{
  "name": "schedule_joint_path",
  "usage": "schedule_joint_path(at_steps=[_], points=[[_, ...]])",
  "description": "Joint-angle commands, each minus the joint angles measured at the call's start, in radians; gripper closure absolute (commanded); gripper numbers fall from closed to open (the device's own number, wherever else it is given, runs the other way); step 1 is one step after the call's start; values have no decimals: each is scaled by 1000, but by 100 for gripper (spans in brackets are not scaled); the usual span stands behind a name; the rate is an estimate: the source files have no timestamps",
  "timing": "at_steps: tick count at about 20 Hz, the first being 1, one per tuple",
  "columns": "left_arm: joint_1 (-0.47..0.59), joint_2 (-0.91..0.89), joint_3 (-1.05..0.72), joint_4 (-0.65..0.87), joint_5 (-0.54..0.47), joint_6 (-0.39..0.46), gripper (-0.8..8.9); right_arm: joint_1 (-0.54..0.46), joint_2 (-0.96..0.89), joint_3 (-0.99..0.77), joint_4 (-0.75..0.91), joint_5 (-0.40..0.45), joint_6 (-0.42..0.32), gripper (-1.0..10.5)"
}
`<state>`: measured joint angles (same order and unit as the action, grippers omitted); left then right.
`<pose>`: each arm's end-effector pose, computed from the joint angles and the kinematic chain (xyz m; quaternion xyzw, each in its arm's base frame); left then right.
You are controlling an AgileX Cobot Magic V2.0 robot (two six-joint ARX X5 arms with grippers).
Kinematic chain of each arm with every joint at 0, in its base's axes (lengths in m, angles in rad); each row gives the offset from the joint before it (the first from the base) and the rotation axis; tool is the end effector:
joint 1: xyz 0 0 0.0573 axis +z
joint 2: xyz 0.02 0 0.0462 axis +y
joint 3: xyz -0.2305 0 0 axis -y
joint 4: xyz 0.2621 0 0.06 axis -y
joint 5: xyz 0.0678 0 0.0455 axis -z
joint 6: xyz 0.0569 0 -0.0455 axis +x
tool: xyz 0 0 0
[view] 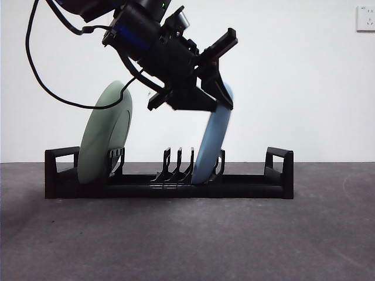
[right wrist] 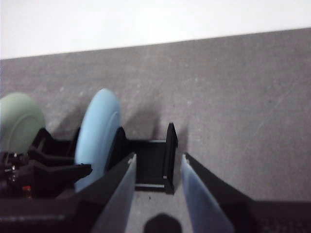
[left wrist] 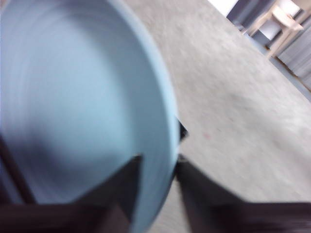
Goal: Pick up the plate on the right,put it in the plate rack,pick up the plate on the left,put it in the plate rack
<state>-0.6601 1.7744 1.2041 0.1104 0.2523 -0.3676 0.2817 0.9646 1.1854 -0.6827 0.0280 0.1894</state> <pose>0.3308 -0.2747 0.1837 -0.1144 0.2978 -0.3809 0.8678 0.2338 0.0660 0.3533 0.0562 0.2368 0.1012 0.9646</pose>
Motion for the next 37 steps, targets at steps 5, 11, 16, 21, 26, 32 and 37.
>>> schedule_joint_path(at_steps=[5,11,16,21,26,32,37], points=[[-21,-100,-6,-35,42,55,499,0,2,3,-70,-5,-53,788],[-53,-336,-6,-167,-40,254,591,0,3,3,-119,-72,-114,813],[-50,-560,-6,-421,-235,433,821,0,3,3,-114,-90,-158,963],[-4,-694,-7,-681,-445,474,822,1,-5,-12,-84,-108,-192,963],[38,-862,-164,-702,-467,453,822,17,-150,-254,182,-106,-144,963],[47,-1131,-502,-571,-488,370,822,23,-337,-504,301,-74,-143,963],[46,-1197,-551,-530,-486,367,818,18,-348,-531,272,-23,-127,955]])
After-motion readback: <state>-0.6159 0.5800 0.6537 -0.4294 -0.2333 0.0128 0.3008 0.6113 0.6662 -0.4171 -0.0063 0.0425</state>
